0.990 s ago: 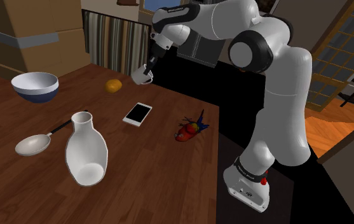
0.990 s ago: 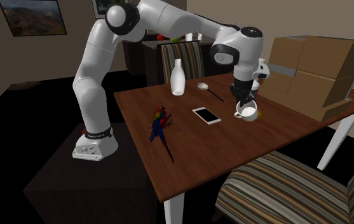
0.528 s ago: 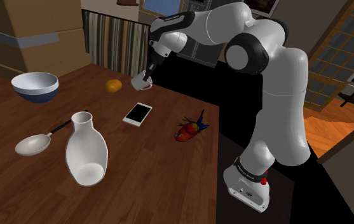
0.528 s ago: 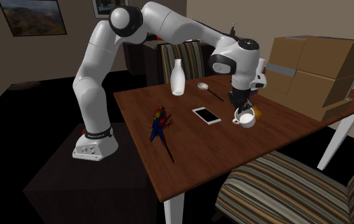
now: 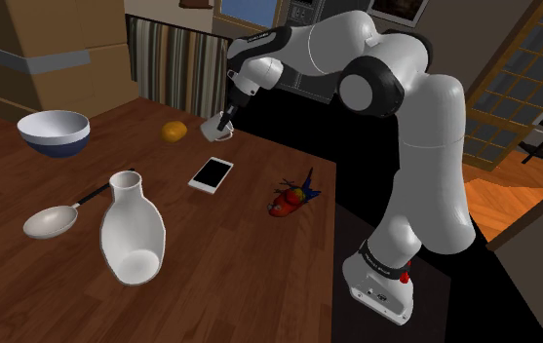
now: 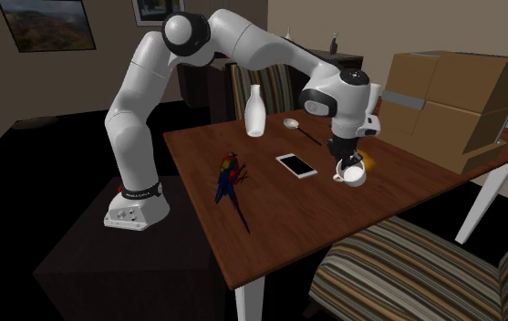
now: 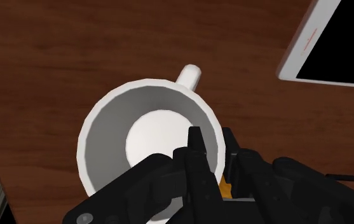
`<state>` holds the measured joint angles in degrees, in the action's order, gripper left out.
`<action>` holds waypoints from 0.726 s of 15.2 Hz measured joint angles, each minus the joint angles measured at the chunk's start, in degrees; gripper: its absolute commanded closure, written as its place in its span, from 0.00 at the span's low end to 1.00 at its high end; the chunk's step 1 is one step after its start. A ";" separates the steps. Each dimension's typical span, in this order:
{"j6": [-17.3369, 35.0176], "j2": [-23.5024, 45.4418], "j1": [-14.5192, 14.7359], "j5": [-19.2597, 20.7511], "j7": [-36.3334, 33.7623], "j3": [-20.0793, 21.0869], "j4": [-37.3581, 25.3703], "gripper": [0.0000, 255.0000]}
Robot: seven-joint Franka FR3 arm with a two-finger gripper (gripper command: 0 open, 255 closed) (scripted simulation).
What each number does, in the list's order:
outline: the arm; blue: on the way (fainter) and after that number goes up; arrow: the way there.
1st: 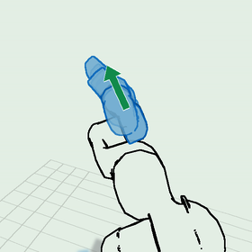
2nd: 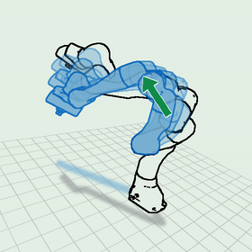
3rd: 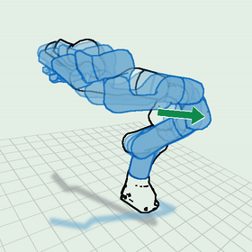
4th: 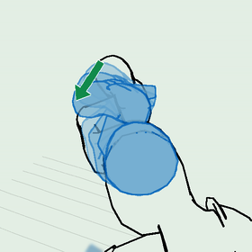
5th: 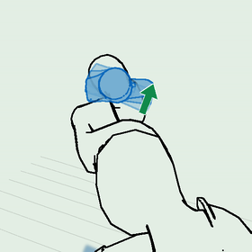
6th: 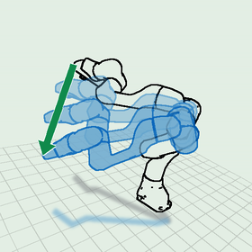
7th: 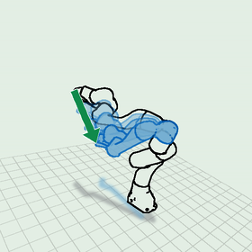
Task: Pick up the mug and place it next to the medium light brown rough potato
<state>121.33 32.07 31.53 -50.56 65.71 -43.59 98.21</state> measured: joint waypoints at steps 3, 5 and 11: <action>0.10 0.03 0.04 -0.10 0.09 -0.01 0.08 1.00; 0.26 -0.03 0.15 -0.14 0.19 -0.03 0.33 1.00; 0.11 0.82 -0.15 -0.23 0.05 0.17 -0.07 0.00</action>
<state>121.43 32.89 31.37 -50.78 65.75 -43.42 98.14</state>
